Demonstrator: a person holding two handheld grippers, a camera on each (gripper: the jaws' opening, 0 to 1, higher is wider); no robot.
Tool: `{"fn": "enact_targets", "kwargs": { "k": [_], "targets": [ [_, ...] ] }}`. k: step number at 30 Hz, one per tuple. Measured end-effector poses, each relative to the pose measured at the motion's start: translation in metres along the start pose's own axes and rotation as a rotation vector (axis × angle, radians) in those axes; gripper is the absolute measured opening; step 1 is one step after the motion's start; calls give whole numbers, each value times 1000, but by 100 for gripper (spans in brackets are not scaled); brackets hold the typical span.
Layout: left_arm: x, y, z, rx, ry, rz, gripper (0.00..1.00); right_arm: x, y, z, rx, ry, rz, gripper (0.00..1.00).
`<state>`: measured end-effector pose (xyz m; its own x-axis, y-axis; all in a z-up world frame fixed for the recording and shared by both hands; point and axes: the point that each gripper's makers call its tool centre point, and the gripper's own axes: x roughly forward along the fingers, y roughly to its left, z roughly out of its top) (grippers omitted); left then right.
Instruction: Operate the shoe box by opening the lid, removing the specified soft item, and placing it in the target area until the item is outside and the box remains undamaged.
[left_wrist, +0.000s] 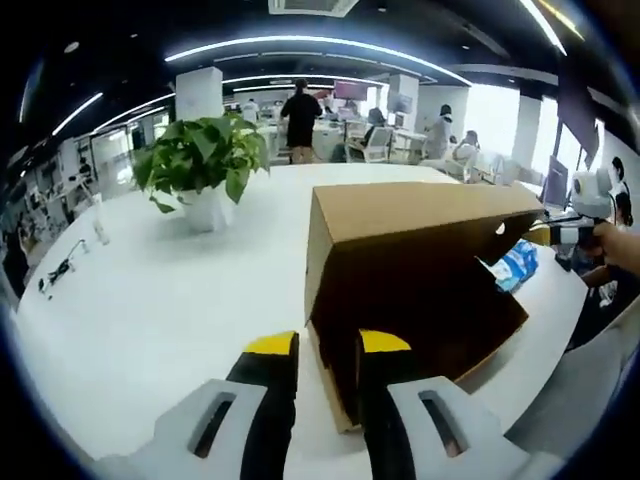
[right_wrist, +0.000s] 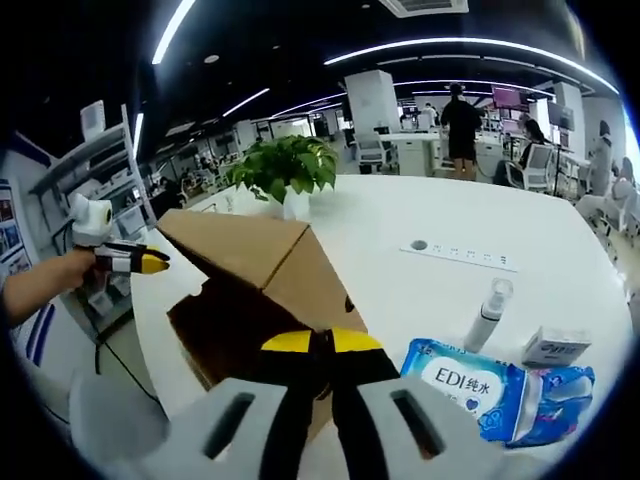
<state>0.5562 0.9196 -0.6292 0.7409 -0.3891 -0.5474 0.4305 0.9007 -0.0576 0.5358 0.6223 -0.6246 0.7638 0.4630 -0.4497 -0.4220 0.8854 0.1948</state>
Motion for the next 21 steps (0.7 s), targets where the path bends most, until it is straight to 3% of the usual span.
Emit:
{"fn": "enact_targets", "kwargs": {
  "k": [10, 21],
  "targets": [
    [-3, -4, 12, 45, -28, -19, 19, -2, 5, -9, -28, 7, 12, 5],
    [-4, -10, 7, 63, -21, -38, 18, -4, 13, -22, -65, 11, 37, 9]
  ]
}}
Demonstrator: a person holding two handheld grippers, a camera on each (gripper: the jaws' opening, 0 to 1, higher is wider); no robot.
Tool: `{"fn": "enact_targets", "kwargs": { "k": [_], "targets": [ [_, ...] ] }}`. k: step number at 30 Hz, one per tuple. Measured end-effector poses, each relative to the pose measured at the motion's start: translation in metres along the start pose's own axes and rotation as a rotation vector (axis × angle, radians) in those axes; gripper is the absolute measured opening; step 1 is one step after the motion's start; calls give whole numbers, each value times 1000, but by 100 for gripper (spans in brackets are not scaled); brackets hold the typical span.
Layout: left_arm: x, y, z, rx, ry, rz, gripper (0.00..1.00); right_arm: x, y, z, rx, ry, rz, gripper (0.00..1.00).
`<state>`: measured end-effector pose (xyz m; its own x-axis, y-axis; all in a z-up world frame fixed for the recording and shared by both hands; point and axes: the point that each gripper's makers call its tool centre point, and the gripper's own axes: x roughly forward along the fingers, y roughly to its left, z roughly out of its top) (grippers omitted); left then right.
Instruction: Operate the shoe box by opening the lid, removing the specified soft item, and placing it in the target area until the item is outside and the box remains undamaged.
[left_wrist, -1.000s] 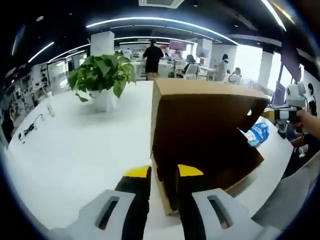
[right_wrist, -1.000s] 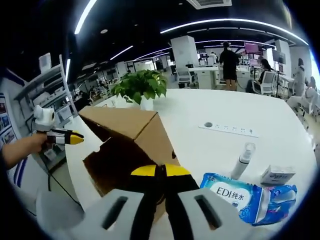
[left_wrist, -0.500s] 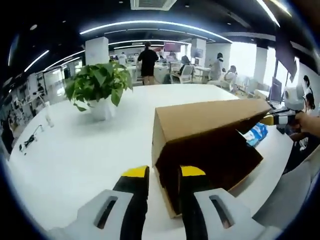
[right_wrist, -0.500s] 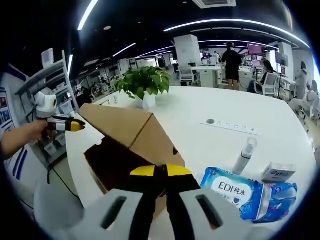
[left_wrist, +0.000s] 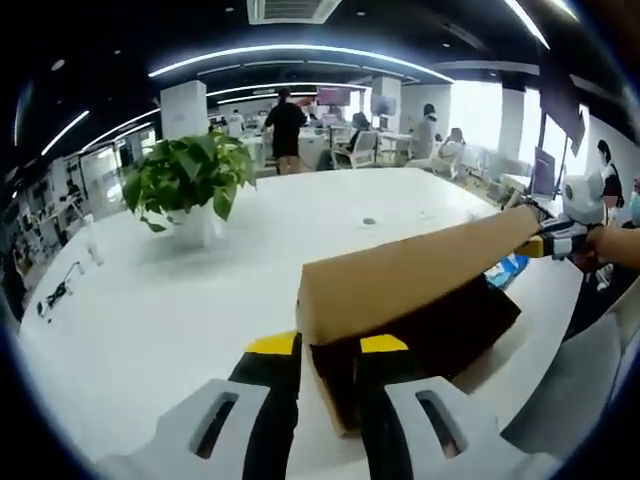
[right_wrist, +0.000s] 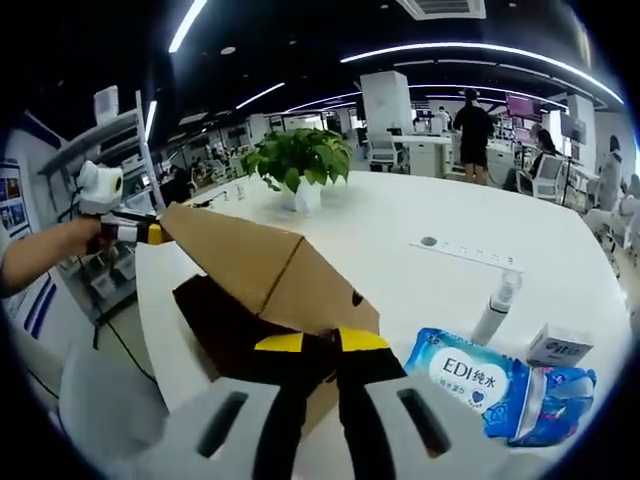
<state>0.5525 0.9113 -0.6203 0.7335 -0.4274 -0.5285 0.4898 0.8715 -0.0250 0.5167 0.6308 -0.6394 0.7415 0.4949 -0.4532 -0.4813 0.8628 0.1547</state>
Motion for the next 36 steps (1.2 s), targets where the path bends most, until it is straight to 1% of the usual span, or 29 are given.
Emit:
{"fn": "enact_targets", "kwargs": {
  "k": [4, 7, 13, 16, 21, 25, 28, 31, 36],
  "targets": [
    [0, -4, -8, -3, 14, -17, 18, 0, 1, -3, -9, 3, 11, 9],
    [-2, -6, -12, 5, 20, -25, 18, 0, 5, -4, -15, 0, 29, 12],
    [-4, -10, -21, 22, 35, -44, 19, -1, 10, -14, -63, 7, 42, 15],
    [-4, -13, -28, 27, 47, -61, 22, -1, 13, -19, -75, 13, 61, 17],
    [-6, -16, -37, 32, 62, -72, 22, -2, 16, -26, -92, 22, 76, 19],
    [-8, -22, -44, 40, 69, -92, 26, -3, 21, -32, -106, 28, 98, 22],
    [-8, -27, -52, 45, 85, -109, 28, -4, 25, -36, -108, 30, 116, 26],
    [-7, -30, -59, 47, 99, -119, 29, -4, 27, -41, -123, 40, 122, 26],
    [-7, -31, -64, 51, 112, -128, 32, -5, 31, -49, -125, 52, 141, 29]
  ]
}}
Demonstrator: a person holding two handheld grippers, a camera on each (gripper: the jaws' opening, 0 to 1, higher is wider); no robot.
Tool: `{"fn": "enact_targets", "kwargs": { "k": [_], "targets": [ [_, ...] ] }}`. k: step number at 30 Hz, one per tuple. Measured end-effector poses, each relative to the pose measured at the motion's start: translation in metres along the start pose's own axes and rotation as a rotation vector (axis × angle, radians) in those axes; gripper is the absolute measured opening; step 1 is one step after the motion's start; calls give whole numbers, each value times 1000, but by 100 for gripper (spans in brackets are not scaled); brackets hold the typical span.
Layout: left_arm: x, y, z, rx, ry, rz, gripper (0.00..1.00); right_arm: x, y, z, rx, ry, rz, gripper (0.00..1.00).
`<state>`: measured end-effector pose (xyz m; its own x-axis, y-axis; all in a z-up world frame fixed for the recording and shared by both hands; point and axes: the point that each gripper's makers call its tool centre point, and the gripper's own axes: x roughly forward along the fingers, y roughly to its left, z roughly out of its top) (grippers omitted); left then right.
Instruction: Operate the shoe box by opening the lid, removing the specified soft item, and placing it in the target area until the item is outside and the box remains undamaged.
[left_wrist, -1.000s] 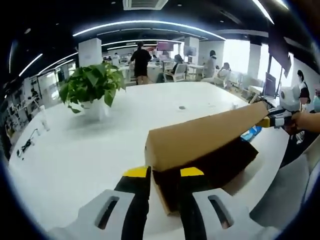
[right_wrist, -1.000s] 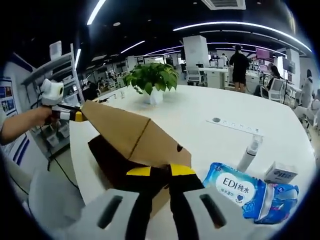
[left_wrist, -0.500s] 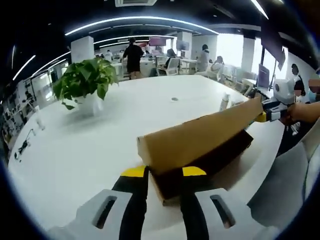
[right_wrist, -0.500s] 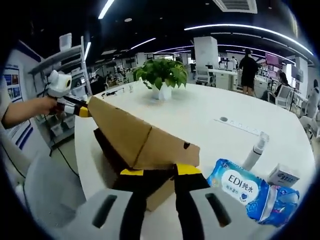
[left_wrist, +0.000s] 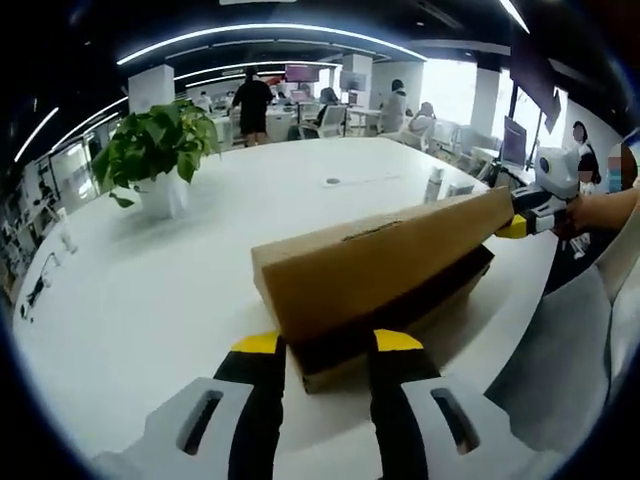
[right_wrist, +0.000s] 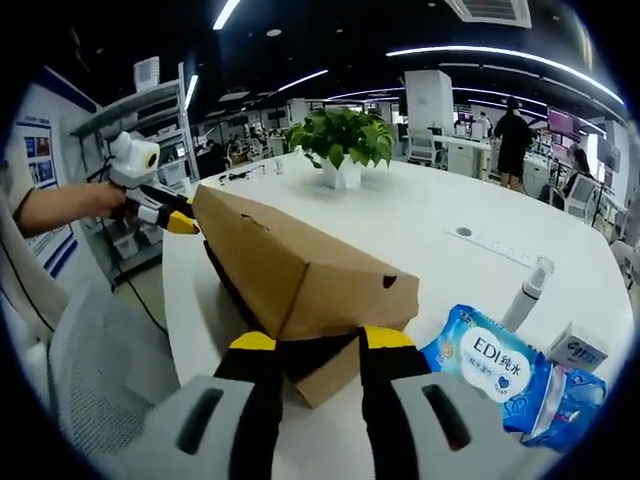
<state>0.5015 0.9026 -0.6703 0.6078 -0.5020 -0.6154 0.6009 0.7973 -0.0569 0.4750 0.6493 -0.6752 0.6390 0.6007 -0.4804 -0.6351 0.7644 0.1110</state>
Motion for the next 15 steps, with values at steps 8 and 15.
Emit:
{"fn": "enact_targets", "kwargs": {
  "k": [8, 15],
  "targets": [
    [2, 2, -9, 16, 25, 8, 34, 3, 11, -12, -34, 30, 38, 35],
    [10, -3, -22, 40, 65, -4, 37, 7, 13, -22, -41, 51, 38, 36]
  ]
}}
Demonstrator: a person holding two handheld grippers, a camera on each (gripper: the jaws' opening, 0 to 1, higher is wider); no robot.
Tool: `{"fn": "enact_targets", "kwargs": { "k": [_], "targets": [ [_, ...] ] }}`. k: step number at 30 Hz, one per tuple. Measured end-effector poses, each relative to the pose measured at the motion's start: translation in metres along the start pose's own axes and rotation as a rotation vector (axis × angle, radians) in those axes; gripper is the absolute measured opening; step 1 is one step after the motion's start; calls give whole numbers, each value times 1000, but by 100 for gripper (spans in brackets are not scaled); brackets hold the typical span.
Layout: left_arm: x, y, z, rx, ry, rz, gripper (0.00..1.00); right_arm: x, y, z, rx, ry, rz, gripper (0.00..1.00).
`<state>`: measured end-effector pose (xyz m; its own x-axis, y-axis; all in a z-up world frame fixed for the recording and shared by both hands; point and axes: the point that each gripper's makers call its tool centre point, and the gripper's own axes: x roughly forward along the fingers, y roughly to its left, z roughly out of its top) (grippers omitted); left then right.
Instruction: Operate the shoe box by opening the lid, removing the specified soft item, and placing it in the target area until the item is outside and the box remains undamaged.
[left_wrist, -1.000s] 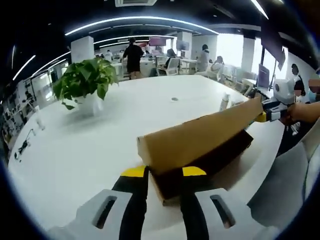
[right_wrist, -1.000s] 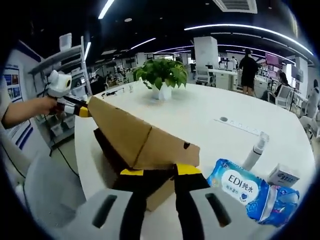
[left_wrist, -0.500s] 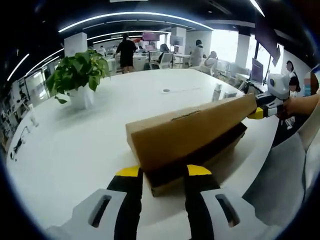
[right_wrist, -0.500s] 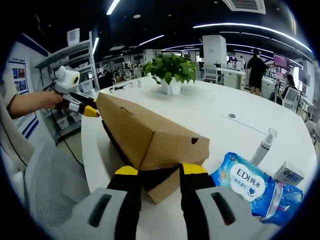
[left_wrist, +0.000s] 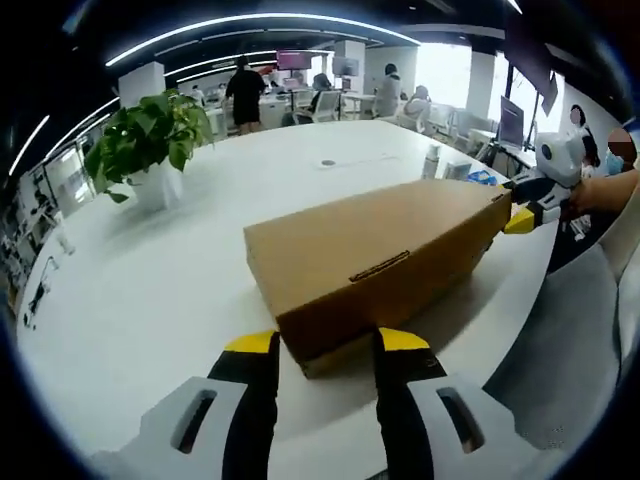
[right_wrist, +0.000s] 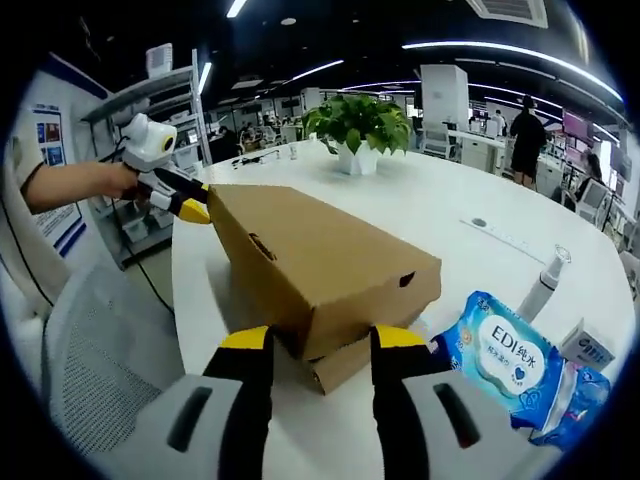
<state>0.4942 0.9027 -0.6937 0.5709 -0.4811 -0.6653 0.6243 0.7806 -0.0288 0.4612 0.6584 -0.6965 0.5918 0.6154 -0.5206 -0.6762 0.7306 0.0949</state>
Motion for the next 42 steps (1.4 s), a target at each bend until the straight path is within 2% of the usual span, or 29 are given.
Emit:
{"fn": "enact_targets", "kwargs": {
  "k": [11, 15, 21, 28, 42],
  "targets": [
    [10, 0, -11, 13, 32, -3, 38, 9, -1, -16, -5, 39, -19, 36],
    [13, 0, -15, 3, 45, -8, 38, 13, 0, -21, 35, 50, -15, 37],
    [19, -1, -23, -7, 67, -14, 38, 20, -1, -29, 51, 70, -26, 38],
    [24, -1, -27, -17, 73, -13, 39, 25, 0, -34, 80, 79, -31, 37],
    [35, 2, -28, -23, 94, 9, 39, 30, -5, -38, 63, 95, -70, 35]
  ]
}}
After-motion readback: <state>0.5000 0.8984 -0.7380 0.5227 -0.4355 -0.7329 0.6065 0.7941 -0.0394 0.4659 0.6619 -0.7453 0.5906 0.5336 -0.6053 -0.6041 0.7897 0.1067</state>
